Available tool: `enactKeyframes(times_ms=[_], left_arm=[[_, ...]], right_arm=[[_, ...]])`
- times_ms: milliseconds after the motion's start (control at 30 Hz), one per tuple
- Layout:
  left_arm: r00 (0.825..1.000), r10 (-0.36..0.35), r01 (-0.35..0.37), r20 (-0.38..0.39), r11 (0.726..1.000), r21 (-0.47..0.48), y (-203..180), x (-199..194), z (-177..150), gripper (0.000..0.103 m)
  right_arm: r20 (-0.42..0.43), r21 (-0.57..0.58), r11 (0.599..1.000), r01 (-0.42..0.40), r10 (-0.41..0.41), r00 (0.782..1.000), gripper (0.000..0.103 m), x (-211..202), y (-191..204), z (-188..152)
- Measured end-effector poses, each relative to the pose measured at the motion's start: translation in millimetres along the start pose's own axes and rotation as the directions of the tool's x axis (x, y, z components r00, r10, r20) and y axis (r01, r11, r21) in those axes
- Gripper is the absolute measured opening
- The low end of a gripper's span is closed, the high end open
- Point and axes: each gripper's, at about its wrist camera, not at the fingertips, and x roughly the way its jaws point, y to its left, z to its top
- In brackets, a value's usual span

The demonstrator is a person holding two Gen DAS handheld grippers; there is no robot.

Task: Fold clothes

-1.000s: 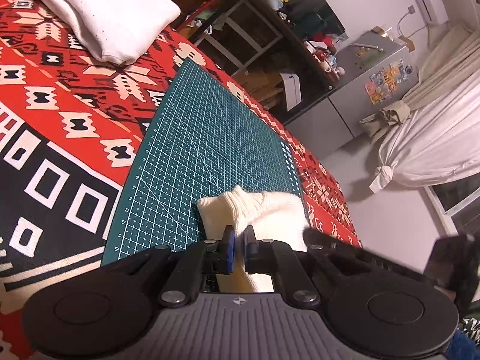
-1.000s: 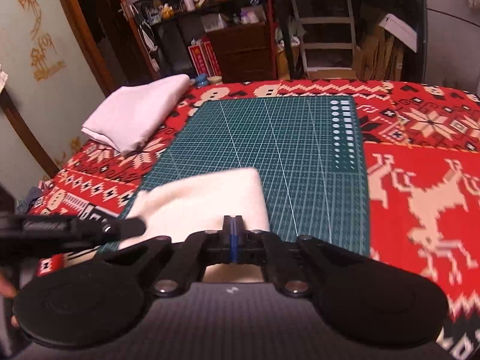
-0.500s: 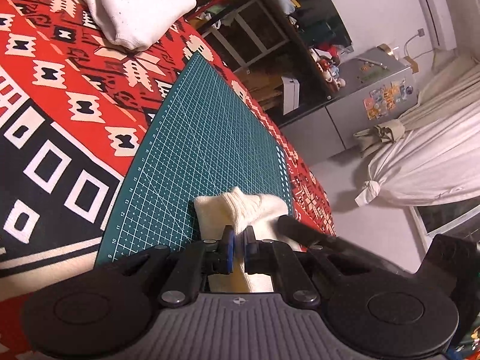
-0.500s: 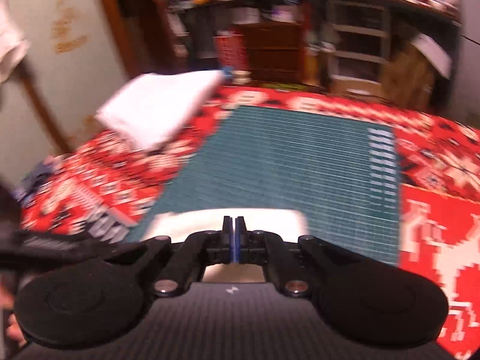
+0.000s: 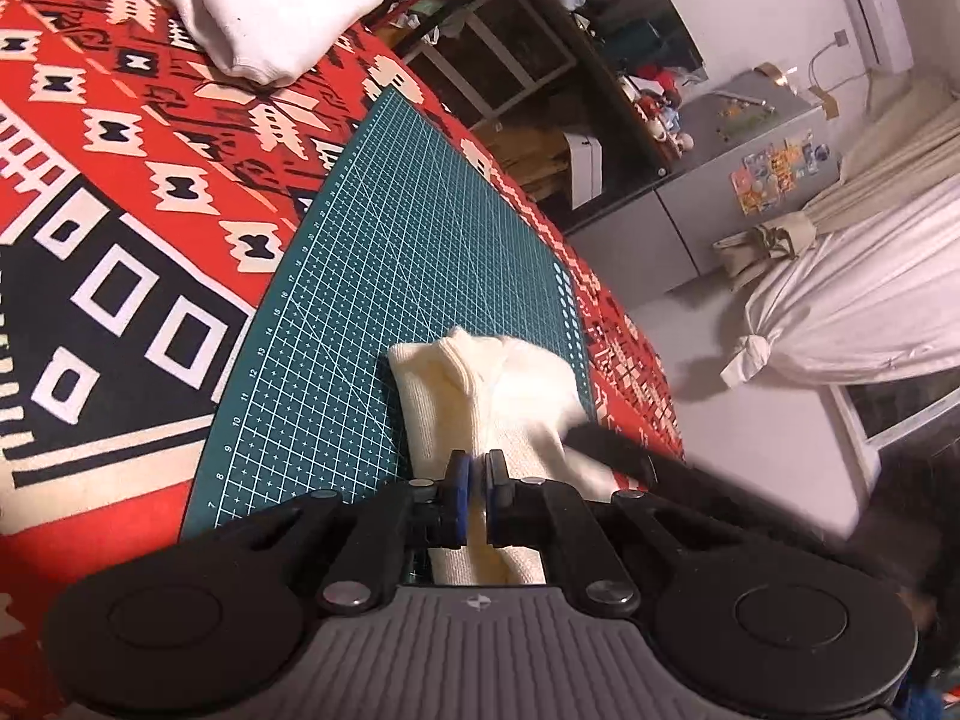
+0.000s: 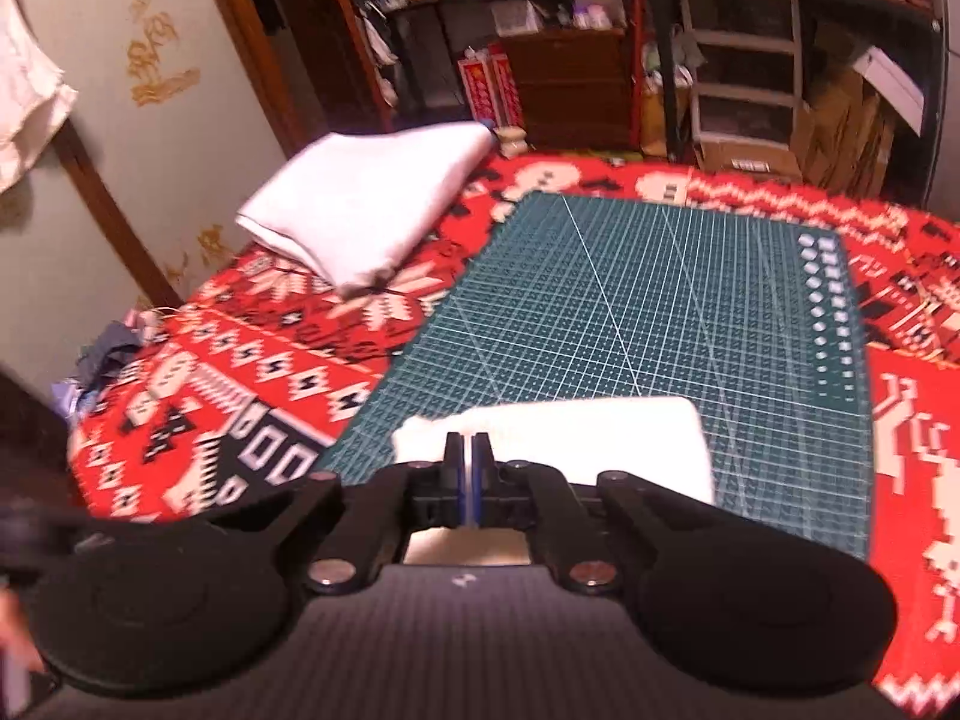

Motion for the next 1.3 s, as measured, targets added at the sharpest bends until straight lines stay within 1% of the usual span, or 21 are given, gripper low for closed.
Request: enactKeyframes(times_ms=[67,133,200,267,333,433,500,567,600,633,700,767,900,1000,1067,1100,1133,1167,1233,1267,1300], left_arm=[[1.0,0.001,-0.001,0.012,1.0,0.01,-0.2,-1.9,-1.4,0.005],[1.0,0.012,-0.012,0.016,1.0,0.008,-0.3,-3.6,-2.2,0.004],[1.0,0.018,-0.018,0.014,1.0,0.012,-0.9,-6.4,-3.5,0.004],[1.0,0.019,-0.019,0.015,1.0,0.017,-1.4,-9.8,-4.8,0.004],[1.0,0.004,-0.003,0.009,1.0,-0.008,0.9,-11.1,-5.7,0.004],[1.0,-0.012,0.012,-0.013,0.999,-0.034,0.0,-11.3,-12.0,0.01],[0.999,-0.008,0.007,-0.04,1.0,-0.008,-6.5,-9.3,-20.4,0.016],[0.999,0.002,0.0,-0.054,1.0,0.024,-12.6,-8.6,-29.7,0.016],[0.998,0.011,-0.009,-0.056,0.999,0.039,-15.2,-8.8,-34.1,0.014],[0.998,0.025,-0.022,-0.055,0.999,0.047,-16.6,-9.7,-36.8,0.009],[0.998,0.034,-0.031,-0.052,0.998,0.057,-17.0,-11.7,-39.4,0.006],[0.998,0.041,-0.038,-0.05,0.997,0.066,-17.1,-13.4,-41.5,0.006],[0.998,0.047,-0.045,-0.048,0.998,0.054,-16.8,-13.4,-41.1,0.006],[0.997,0.059,-0.057,-0.043,0.997,0.053,-17.2,-13.7,-41.6,0.007],[0.997,0.065,-0.063,-0.042,0.997,0.05,-17.2,-13.3,-42.0,0.008],[0.997,0.068,-0.066,-0.042,0.997,0.05,-17.3,-12.9,-42.0,0.008],[0.997,0.07,-0.067,-0.042,0.996,0.055,-17.8,-12.3,-41.7,0.007],[0.997,0.07,-0.067,-0.041,0.996,0.064,-18.6,-11.5,-41.6,0.007],[0.997,0.071,-0.068,-0.037,0.995,0.078,-19.3,-9.8,-41.4,0.006],[0.997,0.071,-0.068,-0.036,0.994,0.081,-19.3,-9.2,-41.3,0.006],[0.997,0.069,-0.066,-0.036,0.995,0.081,-18.9,-9.2,-41.1,0.006]], right_arm=[[-0.014,-0.036,0.999,0.004,-0.005,1.0,0.002,-17.4,6.9,-13.4],[-0.046,-0.081,0.996,0.022,-0.026,0.999,0.002,-23.2,14.2,-30.0],[-0.063,-0.102,0.994,0.026,-0.033,0.997,0.002,-24.6,20.6,-48.0],[-0.055,-0.103,0.994,0.032,-0.038,0.998,0.002,-27.6,28.0,-60.8],[-0.05,-0.123,0.991,0.043,-0.05,0.998,0.002,-34.0,35.2,-67.3],[-0.051,-0.129,0.99,0.048,-0.055,0.997,0.002,-40.1,40.1,-69.4],[-0.052,-0.111,0.993,0.047,-0.053,0.997,0.002,-39.5,39.6,-69.6],[-0.053,-0.092,0.995,0.046,-0.051,0.997,0.003,-38.9,39.1,-69.8],[-0.054,-0.087,0.995,0.044,-0.049,0.997,0.003,-39.1,39.5,-70.4],[-0.055,-0.089,0.995,0.039,-0.044,0.997,0.003,-40.5,40.9,-72.0],[-0.06,-0.092,0.995,0.033,-0.038,0.997,0.003,-43.5,43.4,-76.4],[-0.065,-0.088,0.996,0.031,-0.037,0.997,0.002,-47.5,45.0,-81.8],[-0.062,-0.084,0.996,0.032,-0.037,0.997,0.001,-57.8,45.2,-96.1],[-0.032,-0.065,0.997,0.033,-0.035,0.999,0.001,-77.2,36.9,-98.1],[0.012,-0.04,0.997,0.071,-0.071,0.997,0.002,-93.7,24.3,-96.6],[0.037,-0.018,0.995,0.1,-0.099,0.994,0.004,-101.2,14.3,-95.4],[0.052,0.01,0.992,0.128,-0.128,0.99,0.012,-106.9,2.7,-94.4],[0.046,0.044,0.988,0.149,-0.151,0.987,0.015,-108.9,-11.0,-94.5],[0.019,0.108,0.98,0.167,-0.17,0.985,0.018,-109.0,-37.8,-97.2],[0.009,0.15,0.977,0.153,-0.156,0.988,0.019,-108.7,-50.3,-101.1],[0.008,0.212,0.971,0.114,-0.119,0.993,0.019,-109.5,-62.2,-105.7]])
